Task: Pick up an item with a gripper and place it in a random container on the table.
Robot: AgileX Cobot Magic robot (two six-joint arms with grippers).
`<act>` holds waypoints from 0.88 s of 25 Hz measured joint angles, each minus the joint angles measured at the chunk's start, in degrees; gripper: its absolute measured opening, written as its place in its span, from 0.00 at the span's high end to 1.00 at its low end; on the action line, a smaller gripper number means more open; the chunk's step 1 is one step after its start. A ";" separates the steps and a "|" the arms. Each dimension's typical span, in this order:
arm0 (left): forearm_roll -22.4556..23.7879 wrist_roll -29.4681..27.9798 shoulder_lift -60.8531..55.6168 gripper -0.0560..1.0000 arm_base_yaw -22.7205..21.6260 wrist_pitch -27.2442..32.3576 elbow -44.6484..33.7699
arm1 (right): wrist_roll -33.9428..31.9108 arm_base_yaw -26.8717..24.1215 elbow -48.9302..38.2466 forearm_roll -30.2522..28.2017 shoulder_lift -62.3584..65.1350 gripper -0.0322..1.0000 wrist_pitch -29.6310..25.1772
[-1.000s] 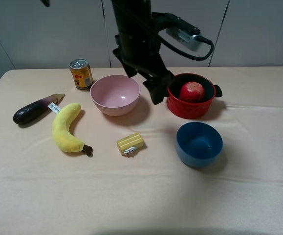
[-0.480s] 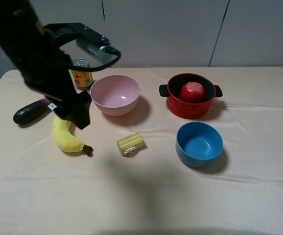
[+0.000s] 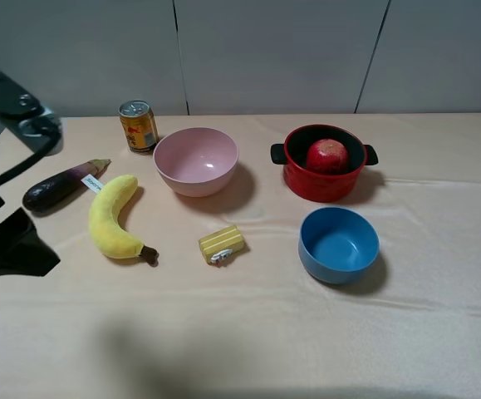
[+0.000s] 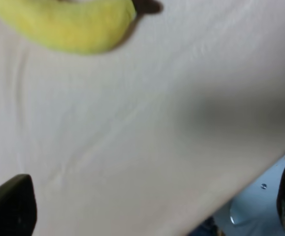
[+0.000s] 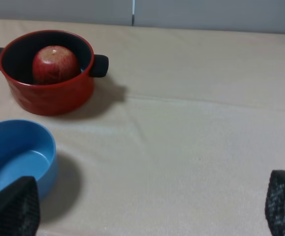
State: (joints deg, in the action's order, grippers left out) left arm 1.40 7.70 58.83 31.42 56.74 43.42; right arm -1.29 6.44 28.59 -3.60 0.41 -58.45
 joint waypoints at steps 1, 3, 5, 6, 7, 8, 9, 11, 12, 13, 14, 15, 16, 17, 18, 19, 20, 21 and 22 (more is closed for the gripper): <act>0.00 -0.68 -1.74 0.01 0.00 0.40 -1.37 | 0.00 0.00 0.00 0.00 0.00 0.30 0.00; 0.00 -1.25 -4.95 0.01 0.00 1.40 -3.92 | 0.00 0.00 0.00 0.00 0.00 0.30 0.00; 0.00 -1.32 -7.62 0.01 0.00 2.87 -6.41 | 0.00 0.00 0.00 0.00 0.00 0.30 0.00; 0.00 -1.37 -8.98 0.01 0.00 3.50 -7.66 | 0.00 0.00 0.00 0.00 0.00 0.30 0.00; 0.00 -1.37 -10.29 0.01 0.00 3.70 -8.83 | 0.00 0.00 0.00 0.00 0.00 0.30 0.00; 0.00 -1.43 -11.45 0.01 0.00 3.75 -9.93 | 0.00 0.00 0.00 0.00 0.00 0.30 0.00; 0.00 -1.47 -12.95 0.01 0.00 3.75 -10.81 | 0.00 0.00 0.00 0.00 0.00 0.30 0.00; 0.00 -1.47 -15.96 0.01 -0.09 3.75 -12.85 | 0.00 0.00 0.00 0.00 0.00 0.30 0.00; -0.11 -1.47 -17.85 0.01 -0.51 3.70 -13.87 | 0.00 0.00 0.00 0.00 0.00 0.30 0.00; -0.11 -1.47 -19.80 0.01 -1.48 3.75 -14.49 | 0.00 0.00 0.00 0.00 0.00 0.30 0.00; -0.13 -1.47 -21.73 0.01 -2.86 3.75 -14.78 | 0.00 0.00 0.00 0.00 0.00 0.30 0.00; -0.18 -1.47 -23.33 0.01 -4.18 3.63 -14.79 | 0.00 0.00 0.00 0.00 0.00 0.30 0.00; -0.33 -1.47 -25.15 0.01 -5.90 3.57 -14.79 | 0.00 0.00 0.00 0.00 0.00 0.30 0.00; -0.60 -1.26 -26.86 0.01 -7.69 3.57 -14.79 | 0.00 0.00 0.00 0.00 0.00 0.30 0.00; -0.91 -0.65 -28.19 0.01 -9.55 3.57 -14.79 | 0.00 0.00 0.00 0.00 0.00 0.30 0.00; -1.40 0.21 -29.72 0.01 -11.13 3.57 -14.79 | 0.00 0.00 0.00 0.00 0.00 0.30 0.00; -2.40 1.11 -31.22 0.01 -13.04 3.57 -14.79 | 0.00 0.00 0.00 0.00 0.00 0.30 0.00; -3.21 1.91 -32.74 0.01 -14.91 3.63 -14.79 | 0.00 0.00 0.00 0.00 0.00 0.30 0.00; -3.75 2.73 -34.00 0.01 -16.74 3.63 -14.79 | 0.00 0.00 0.00 0.00 0.00 0.30 0.00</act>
State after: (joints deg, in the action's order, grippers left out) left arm -2.35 10.43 24.83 14.67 60.37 28.63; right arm -1.29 6.44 28.59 -3.60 0.41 -58.45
